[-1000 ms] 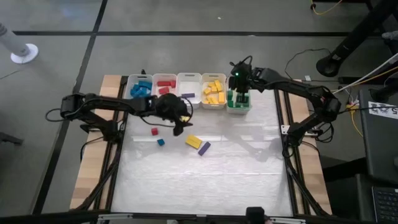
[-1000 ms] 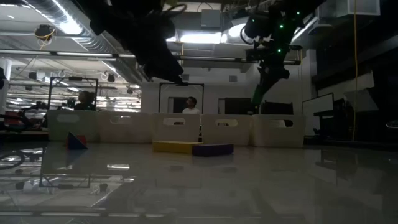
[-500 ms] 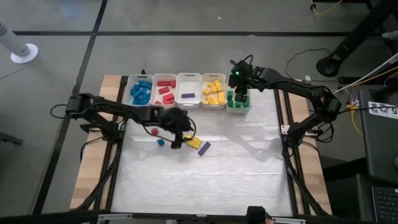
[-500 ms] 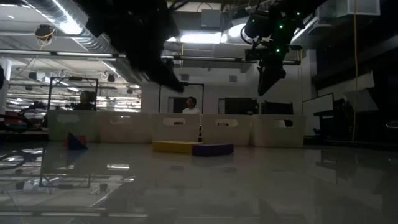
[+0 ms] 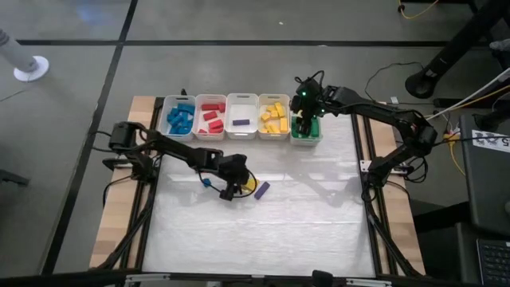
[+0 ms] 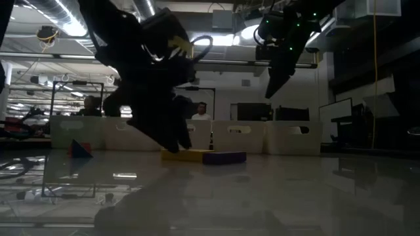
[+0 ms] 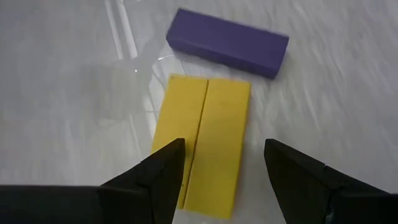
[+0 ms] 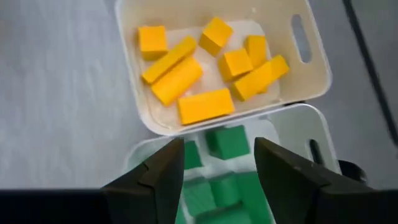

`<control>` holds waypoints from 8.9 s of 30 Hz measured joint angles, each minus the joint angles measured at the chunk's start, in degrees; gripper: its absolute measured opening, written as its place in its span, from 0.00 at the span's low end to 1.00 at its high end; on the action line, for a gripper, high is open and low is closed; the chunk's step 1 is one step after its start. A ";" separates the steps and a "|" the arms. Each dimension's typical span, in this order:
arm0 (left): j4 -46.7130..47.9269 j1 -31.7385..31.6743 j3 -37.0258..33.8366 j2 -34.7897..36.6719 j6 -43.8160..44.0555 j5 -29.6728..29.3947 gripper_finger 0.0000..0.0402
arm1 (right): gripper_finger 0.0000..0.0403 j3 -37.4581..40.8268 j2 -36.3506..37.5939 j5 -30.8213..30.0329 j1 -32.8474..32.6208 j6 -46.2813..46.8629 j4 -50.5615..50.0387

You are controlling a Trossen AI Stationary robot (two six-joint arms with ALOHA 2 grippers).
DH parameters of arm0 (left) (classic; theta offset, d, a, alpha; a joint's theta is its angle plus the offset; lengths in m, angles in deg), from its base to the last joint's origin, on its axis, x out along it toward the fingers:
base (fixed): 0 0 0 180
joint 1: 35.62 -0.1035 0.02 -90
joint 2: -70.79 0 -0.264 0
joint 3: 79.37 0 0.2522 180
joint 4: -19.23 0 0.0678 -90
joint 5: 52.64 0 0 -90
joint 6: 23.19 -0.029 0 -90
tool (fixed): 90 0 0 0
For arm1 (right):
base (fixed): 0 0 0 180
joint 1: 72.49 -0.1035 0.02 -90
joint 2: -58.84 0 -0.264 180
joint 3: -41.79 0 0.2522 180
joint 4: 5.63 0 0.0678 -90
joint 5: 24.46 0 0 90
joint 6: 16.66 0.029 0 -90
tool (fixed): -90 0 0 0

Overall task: Sort blocks
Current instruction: Put the yellow block into the middle right white bin, then put the violet block into the middle white bin, then put the blue block into the left white bin

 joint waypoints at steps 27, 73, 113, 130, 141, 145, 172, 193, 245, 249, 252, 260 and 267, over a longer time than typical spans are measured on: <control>-1.18 -2.23 0.05 -1.66 3.24 -2.54 0.52 | 0.48 -0.02 0.00 4.06 0.00 2.46 0.42; 3.29 -1.22 -0.04 -0.68 7.29 -2.71 0.37 | 0.48 -0.02 -0.02 4.47 0.00 2.22 3.74; -49.10 -23.89 0.45 -5.41 0.48 -0.41 0.14 | 0.48 -0.04 -1.94 12.35 -30.64 -1.04 9.97; -48.63 -23.88 6.60 -12.46 1.81 -3.19 0.40 | 0.48 0.00 -16.43 12.32 -33.00 -0.95 12.73; -27.02 -23.85 6.60 0.93 -2.67 -6.76 0.41 | 0.48 -0.01 -19.96 12.34 -33.00 -2.49 15.48; -15.98 -23.74 6.56 6.21 -1.08 -6.80 0.39 | 0.48 -0.04 -22.14 13.05 -33.00 -3.91 16.63; 49.68 -13.25 5.53 22.33 25.84 -6.11 0.30 | 0.25 -9.06 -28.99 6.23 -32.87 -8.50 12.96; 52.72 5.58 2.99 22.29 44.43 -6.04 0.30 | 0.30 -23.89 -28.81 -22.45 -22.09 -29.42 18.02; 31.39 13.30 -12.11 21.59 8.82 -16.94 0.50 | 0.37 -23.89 -28.74 -10.35 -14.99 -25.60 20.06; 31.29 12.95 -12.11 21.58 8.12 -17.02 0.49 | 0.37 -23.89 -28.72 -10.35 -14.99 -25.60 20.04; 31.13 12.90 -12.11 20.61 7.51 -17.03 0.48 | 0.37 -23.89 -28.72 -10.37 -14.99 -25.60 20.04; 30.65 12.92 -11.85 16.60 5.73 -16.94 0.44 | 0.37 -23.89 -28.70 -10.13 -14.99 -25.60 19.83; 30.30 12.92 -11.98 16.41 6.29 -16.61 0.34 | 0.37 -23.89 -28.70 -10.13 -14.99 -25.60 19.69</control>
